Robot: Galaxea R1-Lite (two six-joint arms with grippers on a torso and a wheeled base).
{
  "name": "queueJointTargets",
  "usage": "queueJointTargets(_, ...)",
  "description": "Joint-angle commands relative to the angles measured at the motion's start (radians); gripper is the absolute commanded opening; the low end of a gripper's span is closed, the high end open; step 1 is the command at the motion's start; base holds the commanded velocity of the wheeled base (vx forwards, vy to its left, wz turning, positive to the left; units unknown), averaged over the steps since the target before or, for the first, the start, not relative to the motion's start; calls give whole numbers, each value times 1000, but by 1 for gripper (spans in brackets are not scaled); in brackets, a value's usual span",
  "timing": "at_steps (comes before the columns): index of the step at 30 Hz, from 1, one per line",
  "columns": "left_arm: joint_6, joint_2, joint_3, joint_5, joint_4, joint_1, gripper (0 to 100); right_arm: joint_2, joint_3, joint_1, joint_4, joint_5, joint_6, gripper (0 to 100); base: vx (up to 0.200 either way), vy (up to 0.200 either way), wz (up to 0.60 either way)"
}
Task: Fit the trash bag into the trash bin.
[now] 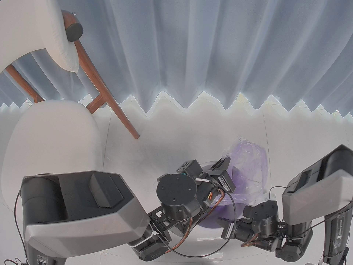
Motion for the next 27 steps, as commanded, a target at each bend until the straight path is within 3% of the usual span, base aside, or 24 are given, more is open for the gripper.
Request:
queueJointTargets(1, 9, 0, 8, 12, 9, 8, 0, -235, 181, 46, -17, 87, -50, 0, 0, 0, 0)
queueJointTargets(7, 15, -17, 50, 26, 50, -2, 0, -476, 206, 23, -17, 141, -56, 0, 0, 0, 0)
queueJointTargets(8, 29, -39, 76, 27, 64, -6, 0, -556, 206, -25, -8, 217, -70, 0, 0, 0, 0)
queueJointTargets(10, 65, -51, 110, 27, 87, -6, 0, -590, 189, -69, 37, 267, -129, 0, 0, 0, 0)
queueJointTargets(14, 148, -46, 163, 47, 89, -5, 0, -590, 46, -158, 144, 267, -182, 0, 0, 0, 0)
queueJointTargets(18, 151, -42, 159, 76, 95, -6, 0, -628, -127, -226, 294, 267, -168, 0, 0, 0, 0)
queueJointTargets(20, 151, -42, 159, 76, 95, -6, 0, -628, -127, -226, 294, 267, -168, 0, 0, 0, 0)
queueJointTargets(21, 151, -28, 143, 78, 92, 3, 0, -672, -184, -255, 486, 242, -128, 0, 0, 0, 0)
queueJointTargets(22, 151, -23, 130, 78, 87, 6, 0, -685, -193, -277, 535, 236, -108, 0, 0, 0, 0)
queueJointTargets(27, 153, -26, 105, 107, 87, 3, 0, -643, -285, -439, 578, 237, -65, 0, 0, 0, 0)
